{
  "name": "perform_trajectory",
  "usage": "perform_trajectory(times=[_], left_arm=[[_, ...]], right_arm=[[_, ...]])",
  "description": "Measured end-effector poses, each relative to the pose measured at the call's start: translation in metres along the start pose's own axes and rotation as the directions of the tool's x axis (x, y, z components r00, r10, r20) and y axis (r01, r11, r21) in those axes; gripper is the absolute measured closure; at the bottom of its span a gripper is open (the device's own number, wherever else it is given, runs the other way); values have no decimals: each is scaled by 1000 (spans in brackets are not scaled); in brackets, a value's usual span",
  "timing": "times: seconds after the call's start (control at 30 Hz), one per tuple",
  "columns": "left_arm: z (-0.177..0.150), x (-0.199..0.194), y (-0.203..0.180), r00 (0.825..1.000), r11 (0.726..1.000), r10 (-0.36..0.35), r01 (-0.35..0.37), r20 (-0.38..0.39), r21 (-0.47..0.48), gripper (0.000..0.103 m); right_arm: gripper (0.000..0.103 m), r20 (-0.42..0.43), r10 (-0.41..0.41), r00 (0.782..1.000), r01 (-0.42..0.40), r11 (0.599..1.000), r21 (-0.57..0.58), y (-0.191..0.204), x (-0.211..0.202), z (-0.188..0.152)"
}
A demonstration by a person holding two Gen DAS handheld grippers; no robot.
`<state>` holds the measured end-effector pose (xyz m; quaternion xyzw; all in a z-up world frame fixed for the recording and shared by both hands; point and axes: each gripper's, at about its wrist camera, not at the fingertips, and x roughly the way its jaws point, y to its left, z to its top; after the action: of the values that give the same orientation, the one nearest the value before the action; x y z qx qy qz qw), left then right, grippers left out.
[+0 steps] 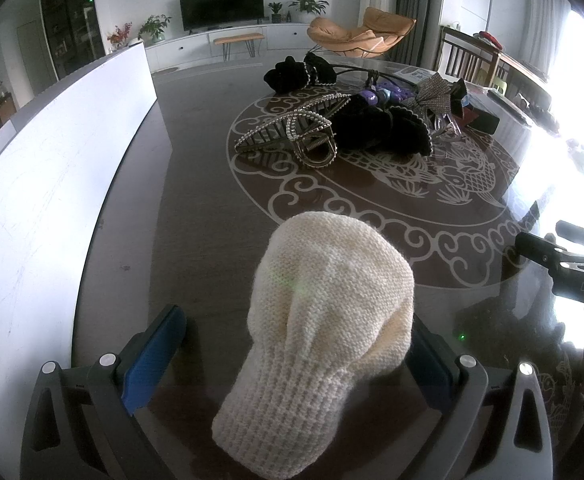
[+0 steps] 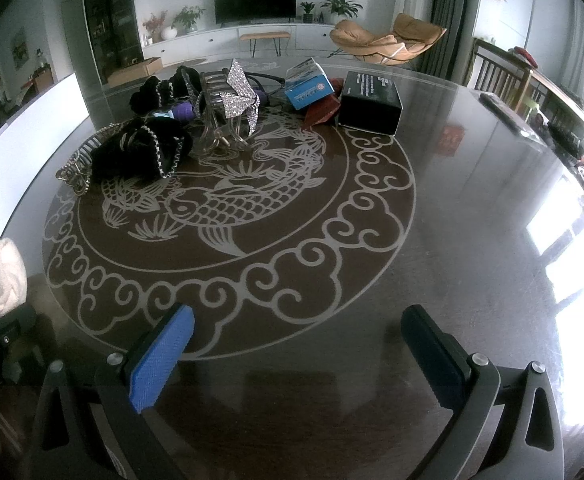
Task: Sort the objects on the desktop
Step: 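Hold the cream knitted hat raised in the left tool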
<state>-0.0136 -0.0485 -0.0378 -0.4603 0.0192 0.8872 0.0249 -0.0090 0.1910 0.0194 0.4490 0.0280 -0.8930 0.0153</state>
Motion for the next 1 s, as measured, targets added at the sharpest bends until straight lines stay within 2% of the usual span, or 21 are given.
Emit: perform_trajectory(times=[1.0], left_arm=[[0,1,-1,1000,1000,0,0,1,3,0]], right_arm=[[0,-7,12,1000,-12,1000,0,1,0,-1]])
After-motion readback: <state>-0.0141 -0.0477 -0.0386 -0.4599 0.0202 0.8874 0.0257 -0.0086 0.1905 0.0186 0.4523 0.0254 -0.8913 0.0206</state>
